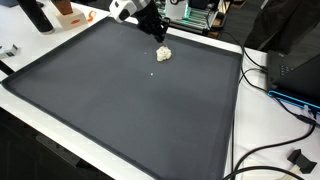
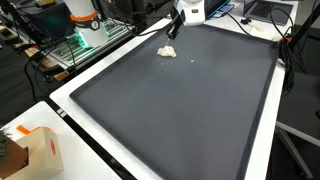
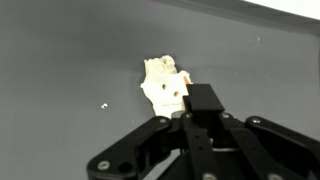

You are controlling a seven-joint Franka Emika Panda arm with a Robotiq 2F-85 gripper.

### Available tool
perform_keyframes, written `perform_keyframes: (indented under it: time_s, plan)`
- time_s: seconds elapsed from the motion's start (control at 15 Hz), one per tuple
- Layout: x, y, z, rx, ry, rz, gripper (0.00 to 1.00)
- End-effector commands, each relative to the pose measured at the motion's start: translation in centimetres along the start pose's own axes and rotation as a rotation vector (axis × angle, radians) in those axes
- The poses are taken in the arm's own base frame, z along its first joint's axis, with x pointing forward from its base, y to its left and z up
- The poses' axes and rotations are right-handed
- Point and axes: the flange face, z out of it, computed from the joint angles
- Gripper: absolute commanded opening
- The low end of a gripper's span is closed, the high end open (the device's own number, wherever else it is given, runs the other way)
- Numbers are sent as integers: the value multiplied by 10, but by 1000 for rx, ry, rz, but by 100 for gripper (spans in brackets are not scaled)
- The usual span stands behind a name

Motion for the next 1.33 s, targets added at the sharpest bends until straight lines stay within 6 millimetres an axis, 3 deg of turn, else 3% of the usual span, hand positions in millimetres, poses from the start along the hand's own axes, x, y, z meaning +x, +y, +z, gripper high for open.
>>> perform_keyframes:
  time_s: [0.0,1.27]
  plan:
    - [-12,-4,6,51,63,-21,3]
    - [-29,-9,42,205,255,112,3]
